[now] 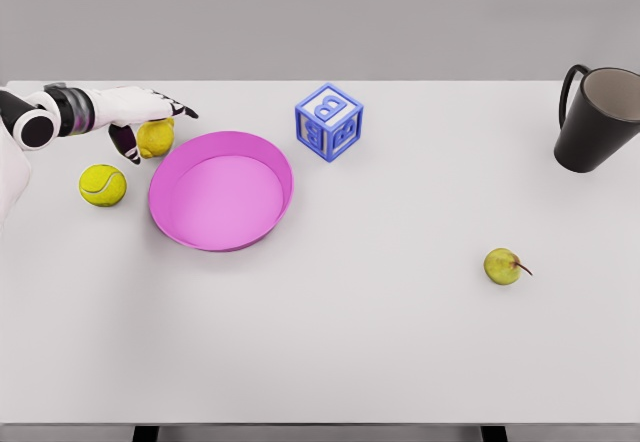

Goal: Put the lemon on the plate with left arm

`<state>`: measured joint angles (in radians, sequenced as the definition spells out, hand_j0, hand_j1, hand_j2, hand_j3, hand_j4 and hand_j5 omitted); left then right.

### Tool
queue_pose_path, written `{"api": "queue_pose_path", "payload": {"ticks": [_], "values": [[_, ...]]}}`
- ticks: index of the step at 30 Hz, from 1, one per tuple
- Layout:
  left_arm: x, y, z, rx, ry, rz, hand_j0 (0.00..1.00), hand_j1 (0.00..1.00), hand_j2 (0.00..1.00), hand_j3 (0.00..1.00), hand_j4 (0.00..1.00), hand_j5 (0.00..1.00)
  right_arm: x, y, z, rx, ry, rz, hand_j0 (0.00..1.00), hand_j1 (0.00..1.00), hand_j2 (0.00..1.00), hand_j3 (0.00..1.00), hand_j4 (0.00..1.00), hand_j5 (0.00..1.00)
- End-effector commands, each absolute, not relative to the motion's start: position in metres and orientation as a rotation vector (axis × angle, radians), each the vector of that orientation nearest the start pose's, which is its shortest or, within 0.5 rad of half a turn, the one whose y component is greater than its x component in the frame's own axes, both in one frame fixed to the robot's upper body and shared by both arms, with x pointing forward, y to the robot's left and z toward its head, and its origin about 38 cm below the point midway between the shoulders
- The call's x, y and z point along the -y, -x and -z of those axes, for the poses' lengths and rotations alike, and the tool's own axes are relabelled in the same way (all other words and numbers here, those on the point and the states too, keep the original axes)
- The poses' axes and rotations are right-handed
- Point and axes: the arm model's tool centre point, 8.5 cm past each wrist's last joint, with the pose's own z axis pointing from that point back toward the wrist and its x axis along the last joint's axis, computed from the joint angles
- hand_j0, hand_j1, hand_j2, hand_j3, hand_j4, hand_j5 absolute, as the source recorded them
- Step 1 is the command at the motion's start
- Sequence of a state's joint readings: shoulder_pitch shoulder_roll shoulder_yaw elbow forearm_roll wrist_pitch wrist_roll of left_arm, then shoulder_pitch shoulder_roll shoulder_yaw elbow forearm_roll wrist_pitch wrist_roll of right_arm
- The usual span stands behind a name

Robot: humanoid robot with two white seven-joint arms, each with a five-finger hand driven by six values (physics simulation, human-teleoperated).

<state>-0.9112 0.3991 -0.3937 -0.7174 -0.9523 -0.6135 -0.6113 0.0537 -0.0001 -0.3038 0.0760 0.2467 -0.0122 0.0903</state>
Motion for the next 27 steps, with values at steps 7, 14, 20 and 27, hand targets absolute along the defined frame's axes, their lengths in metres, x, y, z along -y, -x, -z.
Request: {"api": "queue_pose_path", "payload": {"ticks": [7, 14, 20, 27], "values": [[-0.3173, -0.5502, -0.1737, 0.991, -0.571, 1.935, 1.0, 1.0, 1.0, 1.0, 1.0, 1.0, 0.2557, 0.0583, 0.2583, -0.11, -0.022, 0.067, 1.0, 1.0, 1.0, 1.0, 1.0, 1.0], [-0.3209, -0.5489, -0.1676, 0.974, -0.557, 1.927, 1.0, 1.0, 1.0, 1.0, 1.0, 1.0, 0.2559, 0.0578, 0.2584, -0.108, -0.022, 0.067, 1.0, 1.0, 1.0, 1.0, 1.0, 1.0], [-0.3213, -0.5487, -0.1666, 0.971, -0.554, 1.927, 0.97, 0.97, 0.97, 0.97, 0.97, 0.97, 0.2557, 0.0583, 0.2583, -0.11, -0.022, 0.067, 1.0, 1.0, 1.0, 1.0, 1.0, 1.0], [-0.321, -0.5488, -0.1669, 0.972, -0.555, 1.927, 0.83, 0.83, 0.83, 0.83, 0.83, 0.83, 0.2559, 0.0578, 0.2584, -0.108, -0.022, 0.067, 1.0, 1.0, 1.0, 1.0, 1.0, 1.0]]}}
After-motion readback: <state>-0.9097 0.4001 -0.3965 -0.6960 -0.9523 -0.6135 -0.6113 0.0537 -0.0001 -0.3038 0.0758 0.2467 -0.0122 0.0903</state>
